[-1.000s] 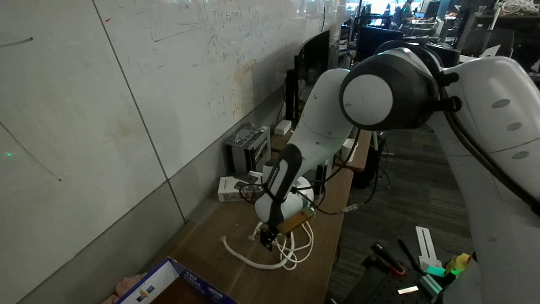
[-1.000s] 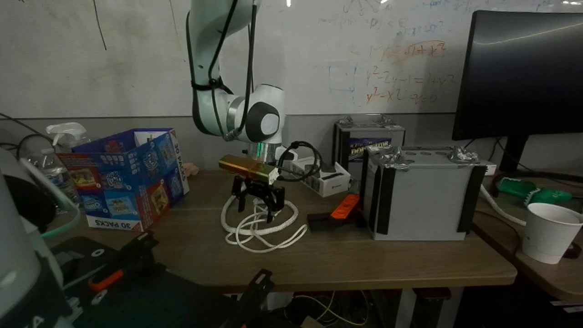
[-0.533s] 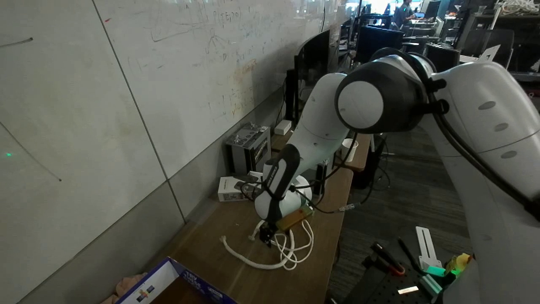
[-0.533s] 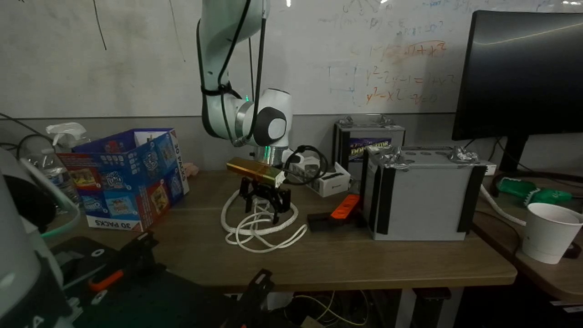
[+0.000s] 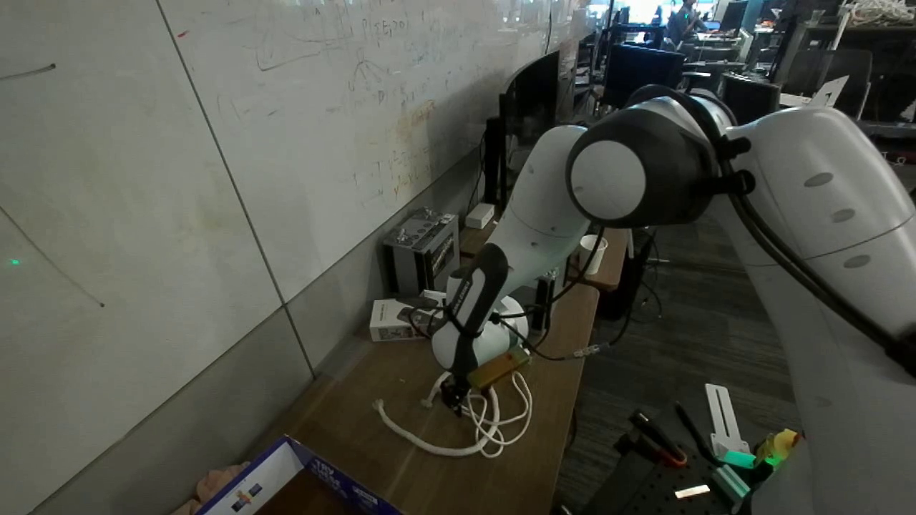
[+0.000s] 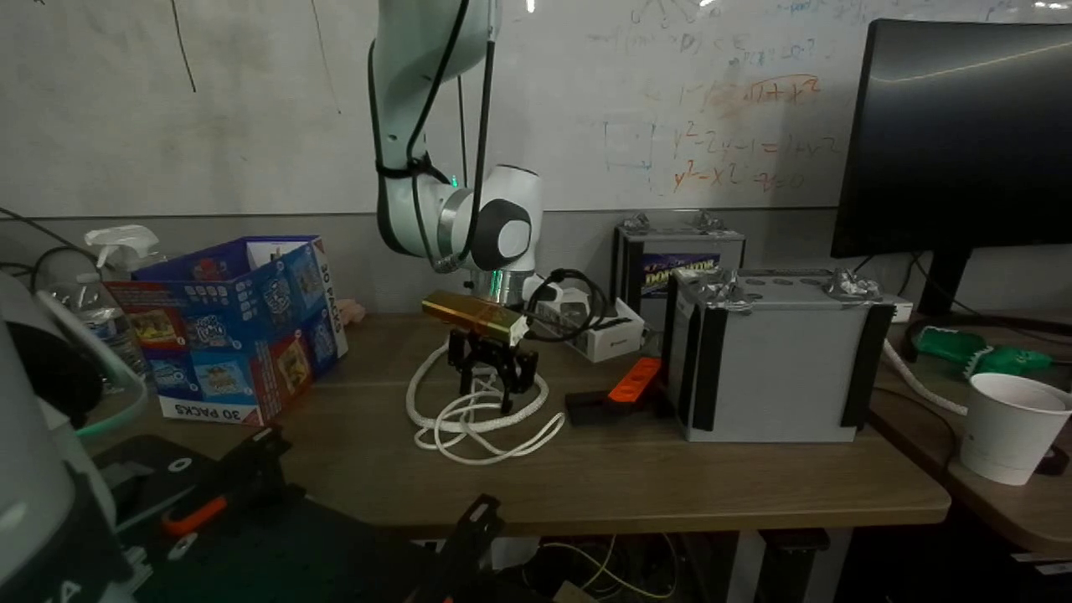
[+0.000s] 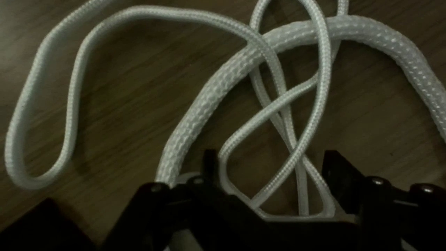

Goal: Put the ropes in the blue box.

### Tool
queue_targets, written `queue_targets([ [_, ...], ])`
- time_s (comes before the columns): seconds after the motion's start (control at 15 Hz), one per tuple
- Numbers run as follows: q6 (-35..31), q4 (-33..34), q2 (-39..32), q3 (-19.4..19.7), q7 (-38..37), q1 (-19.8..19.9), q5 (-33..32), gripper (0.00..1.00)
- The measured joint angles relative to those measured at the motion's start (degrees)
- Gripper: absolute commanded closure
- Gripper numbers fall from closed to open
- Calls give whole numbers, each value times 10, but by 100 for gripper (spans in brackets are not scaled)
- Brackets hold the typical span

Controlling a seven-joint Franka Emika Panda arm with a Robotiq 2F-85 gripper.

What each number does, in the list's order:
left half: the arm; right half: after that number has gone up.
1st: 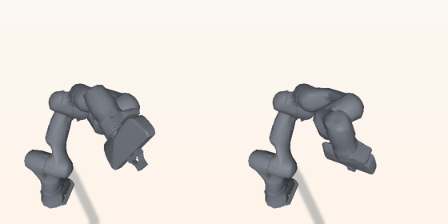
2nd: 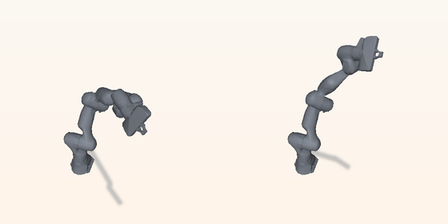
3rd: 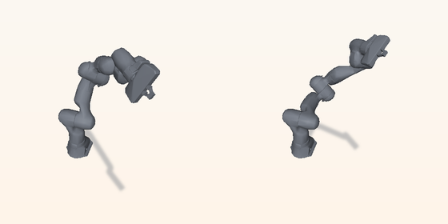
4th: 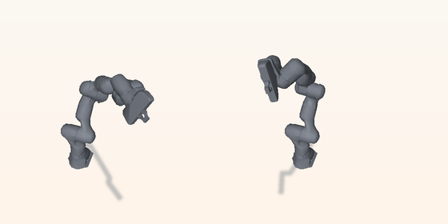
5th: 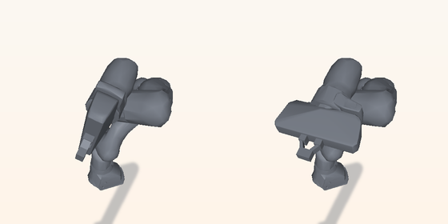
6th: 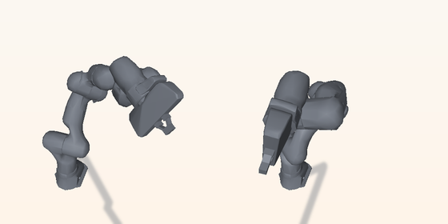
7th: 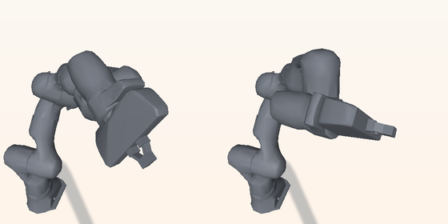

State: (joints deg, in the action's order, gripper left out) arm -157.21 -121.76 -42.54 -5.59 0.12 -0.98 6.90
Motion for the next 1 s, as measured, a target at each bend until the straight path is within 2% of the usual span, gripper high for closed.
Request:
queue_targets([
  [0.4,3,5,-2,3,-2,3,0,95],
  [0.6,9,7,2,3,-3,3,0,100],
  [0.73,19,8,9,-1,-3,5,0,96],
  [1.0,62,8,53,-29,7,22,9,97],
])
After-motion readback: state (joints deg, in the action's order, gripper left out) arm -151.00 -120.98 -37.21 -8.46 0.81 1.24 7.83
